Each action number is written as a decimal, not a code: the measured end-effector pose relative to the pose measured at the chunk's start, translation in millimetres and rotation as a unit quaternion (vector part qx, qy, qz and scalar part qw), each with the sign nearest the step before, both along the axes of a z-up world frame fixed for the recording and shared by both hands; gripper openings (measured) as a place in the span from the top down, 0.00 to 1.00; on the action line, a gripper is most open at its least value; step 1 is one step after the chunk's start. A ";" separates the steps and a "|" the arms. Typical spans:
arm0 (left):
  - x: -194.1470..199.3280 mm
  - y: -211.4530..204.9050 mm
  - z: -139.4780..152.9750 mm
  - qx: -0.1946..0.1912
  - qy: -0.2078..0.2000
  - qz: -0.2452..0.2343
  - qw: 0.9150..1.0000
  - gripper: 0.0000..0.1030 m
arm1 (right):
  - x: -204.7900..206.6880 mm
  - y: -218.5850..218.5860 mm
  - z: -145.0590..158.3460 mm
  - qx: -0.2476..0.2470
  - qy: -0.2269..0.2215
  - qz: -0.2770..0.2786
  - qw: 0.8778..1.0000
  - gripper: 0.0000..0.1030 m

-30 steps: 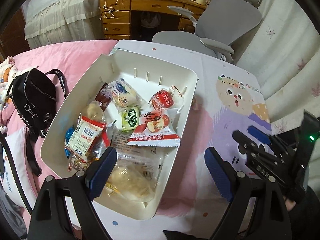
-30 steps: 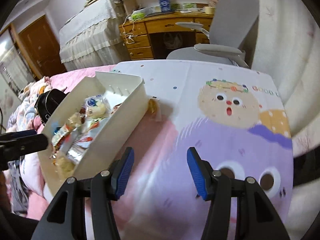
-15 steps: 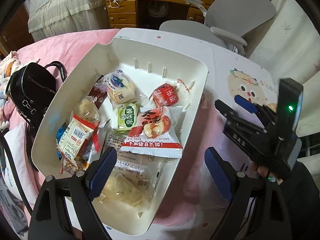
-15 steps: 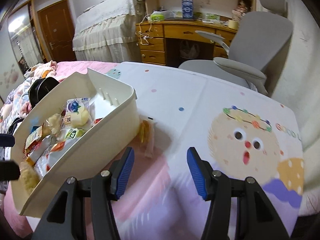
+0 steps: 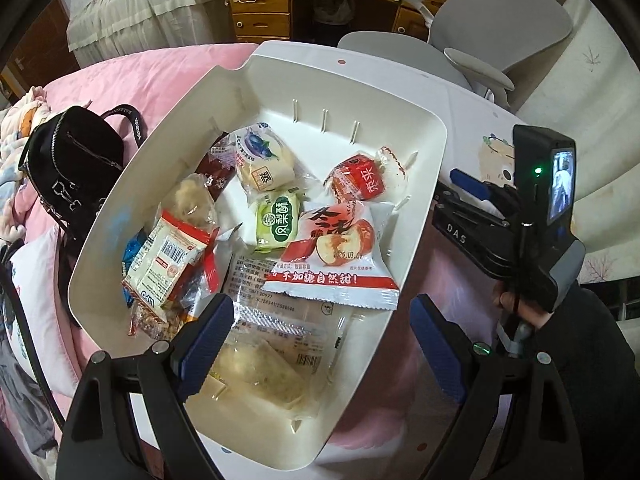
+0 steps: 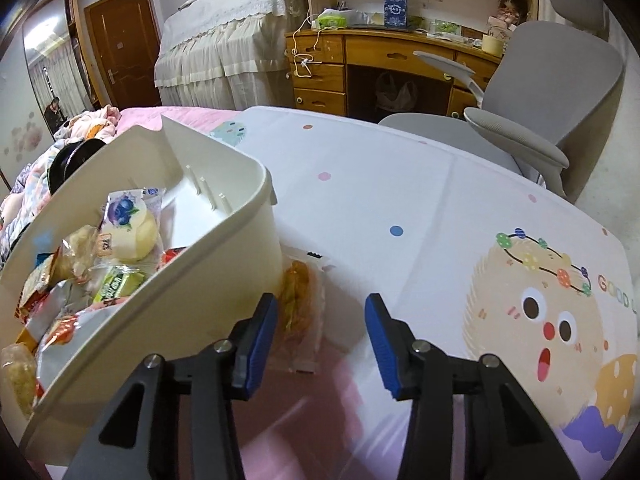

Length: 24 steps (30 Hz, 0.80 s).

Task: Organize snacks
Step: 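Grasp the small orange snack packet with the right gripper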

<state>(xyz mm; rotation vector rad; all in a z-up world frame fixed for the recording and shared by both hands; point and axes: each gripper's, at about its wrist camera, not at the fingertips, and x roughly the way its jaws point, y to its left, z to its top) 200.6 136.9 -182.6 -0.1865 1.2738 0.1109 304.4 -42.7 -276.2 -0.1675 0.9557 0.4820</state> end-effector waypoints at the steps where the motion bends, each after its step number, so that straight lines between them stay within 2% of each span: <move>1: 0.3 0.3 0.0 -0.001 -0.001 0.001 1.000 0.14 | 0.8 0.9 -1.8 -0.001 0.003 0.001 1.000 0.60; 13: -5.1 3.2 11.4 0.002 -0.012 0.008 1.000 0.14 | 8.4 13.3 -12.0 -0.017 0.012 0.014 1.000 0.67; 17: -7.2 3.5 17.4 0.006 -0.017 0.008 1.000 0.14 | 9.0 17.7 -12.3 -0.024 0.013 0.019 0.999 0.78; 20: -7.5 4.9 19.2 0.007 -0.018 0.013 1.000 0.14 | 10.8 17.3 -11.8 -0.024 0.022 0.014 0.999 0.79; 24: -7.1 2.9 26.0 0.007 -0.022 0.009 1.000 0.14 | 6.6 13.1 -4.3 -0.046 0.022 -0.003 0.999 0.79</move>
